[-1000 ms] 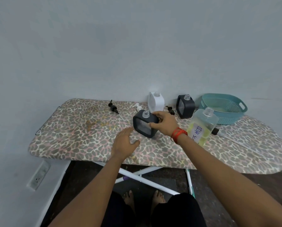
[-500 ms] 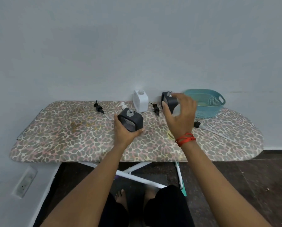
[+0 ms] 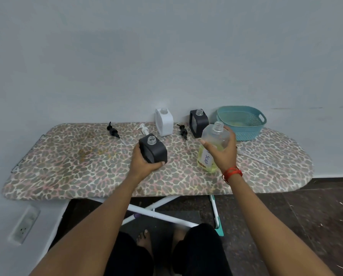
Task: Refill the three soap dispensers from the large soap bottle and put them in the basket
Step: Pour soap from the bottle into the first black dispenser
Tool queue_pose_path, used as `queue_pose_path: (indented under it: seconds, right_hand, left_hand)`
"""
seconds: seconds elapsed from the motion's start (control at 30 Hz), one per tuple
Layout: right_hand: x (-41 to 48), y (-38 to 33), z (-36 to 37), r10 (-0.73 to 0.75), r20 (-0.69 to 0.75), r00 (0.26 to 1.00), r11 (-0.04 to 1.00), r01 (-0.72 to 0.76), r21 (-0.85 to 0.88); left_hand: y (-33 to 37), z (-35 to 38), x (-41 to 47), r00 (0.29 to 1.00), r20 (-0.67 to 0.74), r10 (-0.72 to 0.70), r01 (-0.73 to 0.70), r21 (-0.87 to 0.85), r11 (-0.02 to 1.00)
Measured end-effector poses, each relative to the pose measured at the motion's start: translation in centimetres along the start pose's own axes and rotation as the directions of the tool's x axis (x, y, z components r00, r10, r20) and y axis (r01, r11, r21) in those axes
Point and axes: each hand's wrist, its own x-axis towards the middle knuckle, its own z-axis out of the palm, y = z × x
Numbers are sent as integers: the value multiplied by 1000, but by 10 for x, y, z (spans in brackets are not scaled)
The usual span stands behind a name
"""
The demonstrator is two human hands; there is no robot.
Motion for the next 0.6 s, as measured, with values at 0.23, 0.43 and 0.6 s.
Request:
queue_pose_path:
  seconds: [0.23,0.43,0.6]
  right_hand:
    - [2,0,19,-42,-77,996,999,42,-4]
    - [19,-19,22,-121,214,969,962,168,-214]
    - [40,-37,25,-106,479,871,801,360,-478]
  left_hand:
    - [-10,-1,-6,996,-59,64,-62,35,997]
    - [-5,-3,-11,994,-78,82,-83,-6,997]
    - [-10,-5,-10,994,-42,96,-98,-39,994]
